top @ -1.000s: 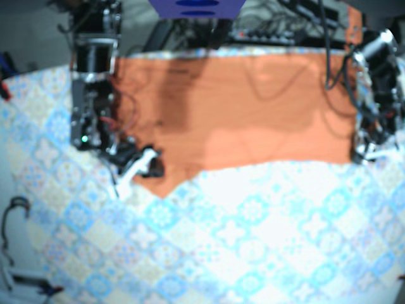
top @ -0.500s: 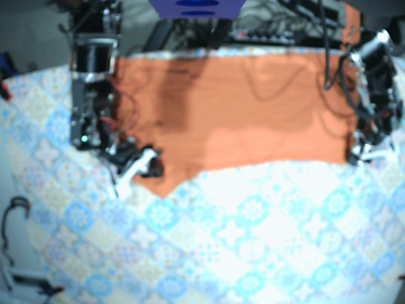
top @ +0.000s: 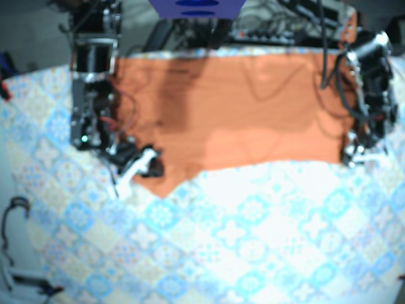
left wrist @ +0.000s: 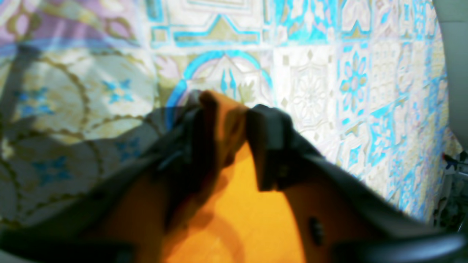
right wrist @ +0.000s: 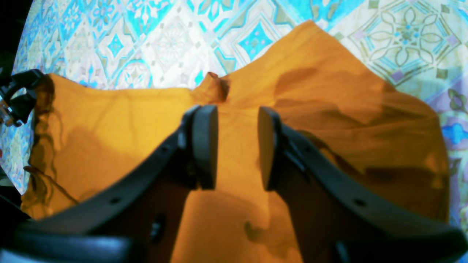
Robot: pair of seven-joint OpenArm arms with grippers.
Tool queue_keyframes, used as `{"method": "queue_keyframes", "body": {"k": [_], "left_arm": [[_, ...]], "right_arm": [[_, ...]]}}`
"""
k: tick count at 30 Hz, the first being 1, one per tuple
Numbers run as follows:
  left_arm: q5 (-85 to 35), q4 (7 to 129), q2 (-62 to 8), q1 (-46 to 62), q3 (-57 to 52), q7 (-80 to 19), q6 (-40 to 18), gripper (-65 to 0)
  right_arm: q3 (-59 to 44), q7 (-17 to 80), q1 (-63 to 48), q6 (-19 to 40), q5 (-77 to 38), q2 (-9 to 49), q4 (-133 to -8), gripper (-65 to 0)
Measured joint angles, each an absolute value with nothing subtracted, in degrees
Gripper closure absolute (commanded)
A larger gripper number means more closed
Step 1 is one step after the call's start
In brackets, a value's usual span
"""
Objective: Fold the T-shirt properly
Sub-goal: 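Move the left gripper down to the opposite side edge of the shirt, then grasp the shirt's side edges near the hem with both grippers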
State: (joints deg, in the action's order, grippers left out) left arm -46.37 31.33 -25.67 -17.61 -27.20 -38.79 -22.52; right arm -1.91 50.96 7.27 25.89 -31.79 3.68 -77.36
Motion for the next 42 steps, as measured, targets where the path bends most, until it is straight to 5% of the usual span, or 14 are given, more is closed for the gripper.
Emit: {"method": "queue_keyframes", "body": {"k": [6, 14, 23, 42], "left_arm": [[-46.02, 31.22, -25.67, -17.43, -26.7, -38.96, -22.33, 0.0], [-46.26, 31.24, -25.76, -16.47, -26.7, -38.85, -22.39, 0.0], [-46.65, 31.38, -25.87, -15.86, -26.72, -38.52, -22.72, 0.0], [-46.87, 31.51, -25.89, -15.22, -26.72, -38.35, -22.94, 0.0]], "right_arm": [[-1.91, 51.03, 7.14, 25.89, -31.79, 3.68, -77.36, -18.8], [-2.15, 51.24, 10.13, 25.87, -31.79, 3.68, -74.19, -19.8], [-2.07, 50.46, 18.11, 25.89, -31.83, 3.79, -61.84, -38.2], [-1.87, 40.69, 29.39, 25.82, -23.11, 5.65, -40.1, -38.2]]}}
